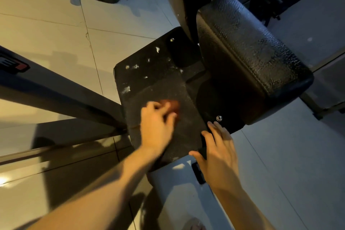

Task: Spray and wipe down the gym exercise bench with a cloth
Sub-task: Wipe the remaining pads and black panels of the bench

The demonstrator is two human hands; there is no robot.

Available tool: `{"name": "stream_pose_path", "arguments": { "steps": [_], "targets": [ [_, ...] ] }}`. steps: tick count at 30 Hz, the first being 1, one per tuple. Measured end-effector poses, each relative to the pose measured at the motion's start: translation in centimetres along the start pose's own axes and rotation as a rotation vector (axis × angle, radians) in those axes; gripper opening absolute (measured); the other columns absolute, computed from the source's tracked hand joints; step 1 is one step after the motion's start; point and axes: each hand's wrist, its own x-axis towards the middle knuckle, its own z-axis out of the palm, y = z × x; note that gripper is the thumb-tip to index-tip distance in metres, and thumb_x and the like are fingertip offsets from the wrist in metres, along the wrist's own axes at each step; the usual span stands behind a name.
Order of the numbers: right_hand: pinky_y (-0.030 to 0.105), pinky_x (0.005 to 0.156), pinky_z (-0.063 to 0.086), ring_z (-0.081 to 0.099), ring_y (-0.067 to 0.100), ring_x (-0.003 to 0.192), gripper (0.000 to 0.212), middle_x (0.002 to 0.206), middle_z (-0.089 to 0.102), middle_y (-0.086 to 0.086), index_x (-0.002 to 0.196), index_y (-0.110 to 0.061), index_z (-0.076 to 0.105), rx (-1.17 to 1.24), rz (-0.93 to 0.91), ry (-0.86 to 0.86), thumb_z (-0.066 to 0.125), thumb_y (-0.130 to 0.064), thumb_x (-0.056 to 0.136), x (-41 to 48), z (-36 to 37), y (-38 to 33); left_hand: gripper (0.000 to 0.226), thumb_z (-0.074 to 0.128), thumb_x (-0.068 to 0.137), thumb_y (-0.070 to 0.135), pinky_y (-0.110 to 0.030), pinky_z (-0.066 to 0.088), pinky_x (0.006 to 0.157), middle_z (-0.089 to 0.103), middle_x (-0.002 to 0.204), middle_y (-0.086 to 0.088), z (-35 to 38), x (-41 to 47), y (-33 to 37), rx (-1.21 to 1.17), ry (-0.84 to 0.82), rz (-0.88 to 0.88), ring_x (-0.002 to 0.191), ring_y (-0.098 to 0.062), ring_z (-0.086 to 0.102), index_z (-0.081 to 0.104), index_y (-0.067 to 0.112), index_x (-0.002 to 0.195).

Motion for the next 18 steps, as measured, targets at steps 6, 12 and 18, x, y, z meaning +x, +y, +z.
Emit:
{"name": "stream_pose_path", "arguments": {
  "steps": [6, 12, 18],
  "targets": [
    [0.048, 0.117, 0.033, 0.042, 0.033, 0.14, 0.081, 0.146, 0.055, 0.017, 0.133, -0.004, 0.064, -0.12, 0.083, -0.01, 0.081, -0.057, 0.074, -0.1, -0.3, -0.4, 0.037, 0.065, 0.097, 0.03, -0.037, 0.04, 0.107, 0.055, 0.132, -0.007, 1.2, 3.4, 0.5, -0.009, -0.027, 0.253, 0.121, -0.028, 0.049, 0.069, 0.023, 0.133],
    [0.044, 0.12, 0.022, 0.045, 0.033, 0.141, 0.077, 0.144, 0.057, 0.016, 0.135, -0.005, 0.063, -0.099, 0.066, 0.007, 0.074, -0.06, 0.082, -0.1, 0.3, -0.1, 0.037, 0.065, 0.096, 0.029, -0.034, 0.033, 0.11, 0.054, 0.135, -0.008, 2.1, 1.4, 4.7, -0.105, -0.209, 0.453, 0.125, -0.027, 0.045, 0.07, 0.02, 0.132],
    [0.045, 0.12, 0.024, 0.043, 0.032, 0.142, 0.085, 0.145, 0.056, 0.016, 0.135, -0.003, 0.063, -0.11, 0.089, -0.037, 0.076, -0.062, 0.074, -0.1, 0.1, -0.5, 0.033, 0.065, 0.098, 0.029, -0.037, 0.037, 0.106, 0.055, 0.133, -0.011, 2.0, 5.5, 1.7, -0.027, 0.01, 0.108, 0.122, -0.033, 0.049, 0.071, 0.02, 0.129]
  ]
}}
